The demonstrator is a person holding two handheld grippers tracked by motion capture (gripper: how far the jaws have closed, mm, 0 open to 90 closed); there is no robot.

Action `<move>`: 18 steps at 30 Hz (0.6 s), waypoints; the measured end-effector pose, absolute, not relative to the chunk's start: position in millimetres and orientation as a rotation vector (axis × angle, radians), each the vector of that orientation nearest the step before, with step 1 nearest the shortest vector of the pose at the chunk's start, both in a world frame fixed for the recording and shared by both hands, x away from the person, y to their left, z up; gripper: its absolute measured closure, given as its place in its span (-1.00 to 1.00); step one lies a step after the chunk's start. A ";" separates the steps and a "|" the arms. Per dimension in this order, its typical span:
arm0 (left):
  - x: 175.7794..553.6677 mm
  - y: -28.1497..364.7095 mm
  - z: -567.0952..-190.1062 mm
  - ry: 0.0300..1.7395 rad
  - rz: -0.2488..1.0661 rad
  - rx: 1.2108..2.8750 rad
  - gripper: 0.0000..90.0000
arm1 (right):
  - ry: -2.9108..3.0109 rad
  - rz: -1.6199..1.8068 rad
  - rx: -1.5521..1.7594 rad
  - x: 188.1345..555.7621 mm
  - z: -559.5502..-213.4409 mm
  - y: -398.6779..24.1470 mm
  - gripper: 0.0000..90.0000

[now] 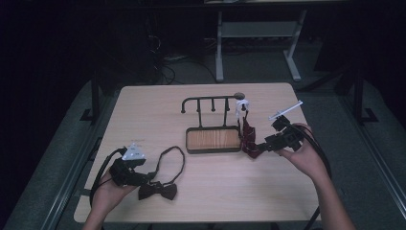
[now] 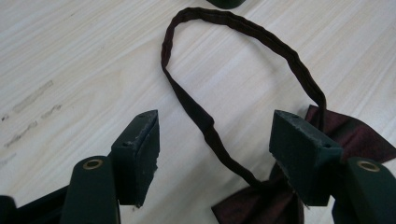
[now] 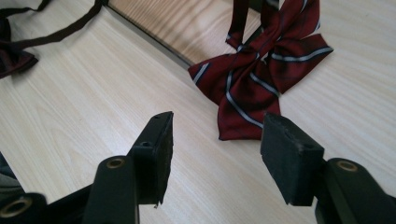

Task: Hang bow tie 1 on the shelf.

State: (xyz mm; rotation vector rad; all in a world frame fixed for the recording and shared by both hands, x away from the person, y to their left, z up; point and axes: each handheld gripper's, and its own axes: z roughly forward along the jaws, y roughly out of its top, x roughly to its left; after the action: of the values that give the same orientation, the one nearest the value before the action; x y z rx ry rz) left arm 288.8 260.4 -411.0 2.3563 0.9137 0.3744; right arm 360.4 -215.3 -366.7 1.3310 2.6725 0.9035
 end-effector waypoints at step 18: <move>331.5 244.3 -393.9 0.950 0.338 2.421 -0.12 | 2.674 0.941 1.366 345.0 -389.8 -221.1 -0.06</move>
State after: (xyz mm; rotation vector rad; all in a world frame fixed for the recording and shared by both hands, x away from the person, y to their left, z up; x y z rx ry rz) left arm 331.5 244.3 -393.9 2.4210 0.9504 0.3378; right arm 345.0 -221.1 -389.8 1.3657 2.6737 0.9411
